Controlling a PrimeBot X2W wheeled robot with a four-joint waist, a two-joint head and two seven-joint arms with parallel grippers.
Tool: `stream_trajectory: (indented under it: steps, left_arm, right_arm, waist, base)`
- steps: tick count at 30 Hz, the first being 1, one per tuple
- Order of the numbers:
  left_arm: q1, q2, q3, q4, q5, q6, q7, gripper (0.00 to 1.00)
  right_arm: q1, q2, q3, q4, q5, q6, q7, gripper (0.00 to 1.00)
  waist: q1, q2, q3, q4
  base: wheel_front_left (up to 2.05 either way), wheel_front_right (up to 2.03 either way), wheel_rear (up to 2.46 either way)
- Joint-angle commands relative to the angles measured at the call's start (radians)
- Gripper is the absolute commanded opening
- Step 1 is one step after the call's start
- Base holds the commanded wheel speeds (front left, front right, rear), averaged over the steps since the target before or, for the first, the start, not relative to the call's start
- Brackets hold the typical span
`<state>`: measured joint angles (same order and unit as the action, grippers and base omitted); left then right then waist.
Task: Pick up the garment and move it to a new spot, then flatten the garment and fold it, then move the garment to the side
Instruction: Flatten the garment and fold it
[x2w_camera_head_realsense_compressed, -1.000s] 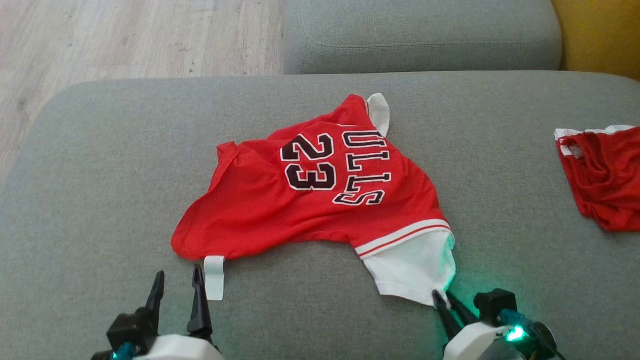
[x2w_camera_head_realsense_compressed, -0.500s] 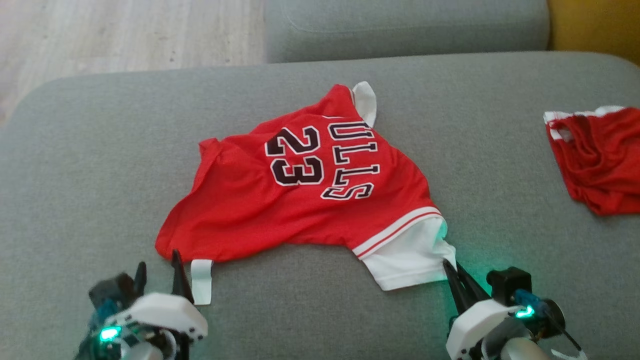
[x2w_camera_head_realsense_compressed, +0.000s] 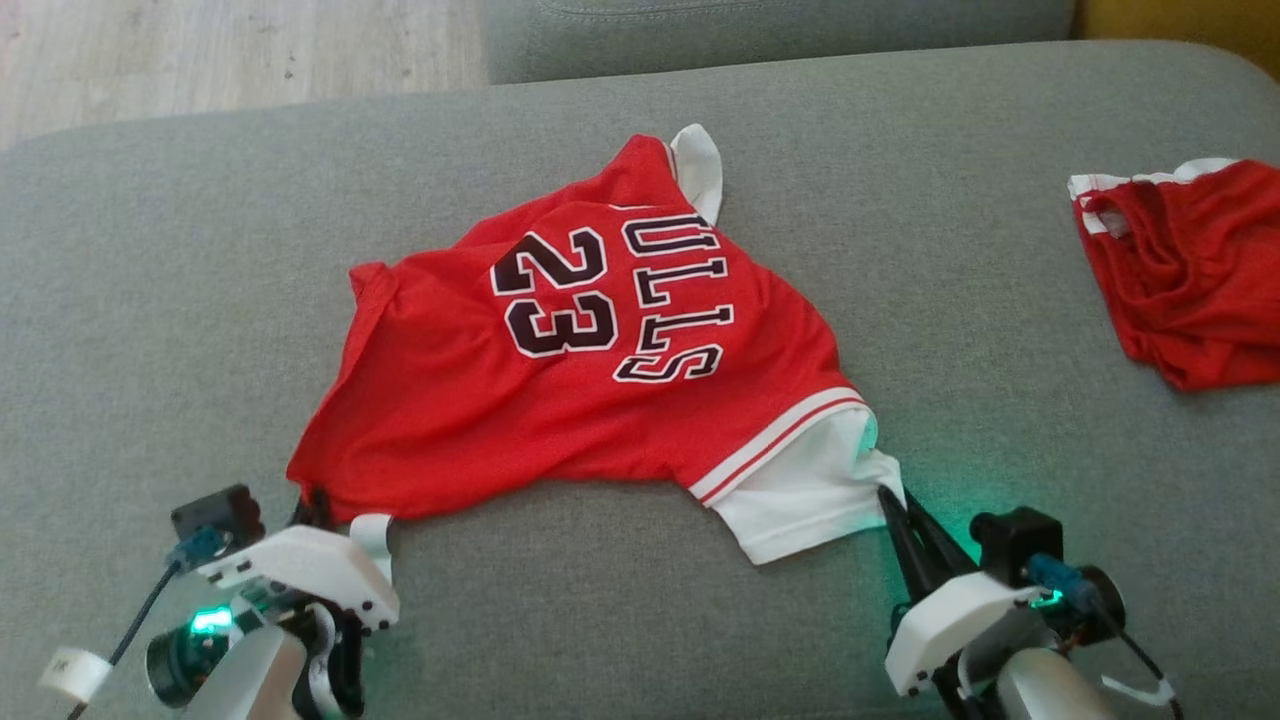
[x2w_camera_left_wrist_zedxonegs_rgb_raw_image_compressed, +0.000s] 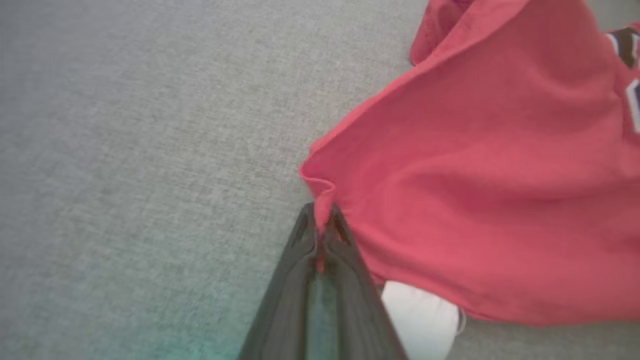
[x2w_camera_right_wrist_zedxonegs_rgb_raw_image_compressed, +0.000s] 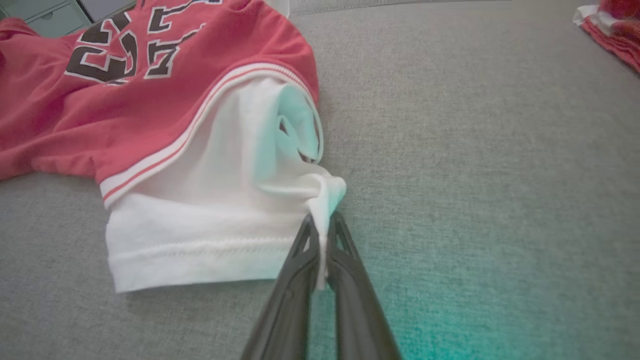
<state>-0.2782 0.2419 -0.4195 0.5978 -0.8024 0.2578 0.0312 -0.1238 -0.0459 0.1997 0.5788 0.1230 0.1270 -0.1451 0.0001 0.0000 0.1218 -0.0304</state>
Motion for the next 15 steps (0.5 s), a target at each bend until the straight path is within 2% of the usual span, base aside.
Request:
stream_trajectory:
  steps: [1, 9, 15]
  left_arm:
    - [-0.038, 0.02, 0.021, -0.012, -0.007, -0.015, 0.012, 0.0]
    - [-0.043, 0.051, 0.037, -0.071, 0.001, -0.032, -0.046, 0.0]
    - [-0.02, 0.08, 0.065, -0.242, -0.026, -0.052, -0.053, 0.0]
  right_arm:
    - [-0.042, -0.004, 0.015, -0.035, 0.003, 0.004, -0.008, 0.0]
    - [-0.064, -0.004, -0.018, -0.08, 0.052, 0.004, -0.042, 0.0]
    - [-0.093, -0.004, -0.074, -0.205, 0.1, 0.004, -0.051, 0.0]
  waist:
    - [-0.0001, 0.0, 0.001, -0.005]
    - [-0.0001, 0.0, -0.026, -0.013]
    - [-0.0001, 0.0, -0.087, -0.011]
  base:
    - [0.0, 0.0, 0.0]
    - [0.0, 0.0, 0.0]
    - [0.0, 0.0, 0.0]
